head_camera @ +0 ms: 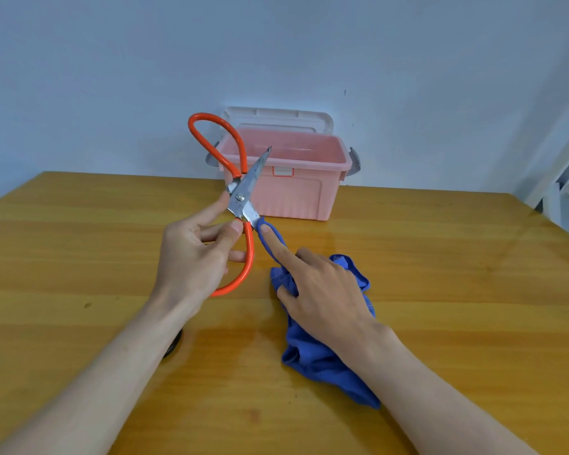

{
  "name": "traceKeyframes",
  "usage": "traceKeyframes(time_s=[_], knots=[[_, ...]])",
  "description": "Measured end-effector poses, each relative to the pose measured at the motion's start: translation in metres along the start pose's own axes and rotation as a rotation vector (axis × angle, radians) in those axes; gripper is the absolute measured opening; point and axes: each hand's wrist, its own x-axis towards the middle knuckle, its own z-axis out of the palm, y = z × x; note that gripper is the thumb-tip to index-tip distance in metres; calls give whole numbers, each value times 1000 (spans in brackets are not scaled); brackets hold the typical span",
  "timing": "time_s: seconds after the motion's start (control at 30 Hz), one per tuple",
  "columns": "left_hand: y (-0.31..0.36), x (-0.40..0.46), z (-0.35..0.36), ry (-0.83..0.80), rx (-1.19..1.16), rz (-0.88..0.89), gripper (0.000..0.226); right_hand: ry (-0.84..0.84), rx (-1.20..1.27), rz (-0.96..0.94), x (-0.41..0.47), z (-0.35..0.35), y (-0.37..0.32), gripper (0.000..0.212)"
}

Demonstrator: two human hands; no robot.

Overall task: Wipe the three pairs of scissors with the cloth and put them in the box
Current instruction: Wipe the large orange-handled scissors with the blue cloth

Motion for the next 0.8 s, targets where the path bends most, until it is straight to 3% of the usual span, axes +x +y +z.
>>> traceKeyframes(time_s=[0.2,0.8], knots=[[4,6,-10,66,-86,-18,42,-18,-8,-11,-3,0,-3,87],[10,-1,-7,28,-88,-41,42,-33,46,1,-2,-1,-2,78]])
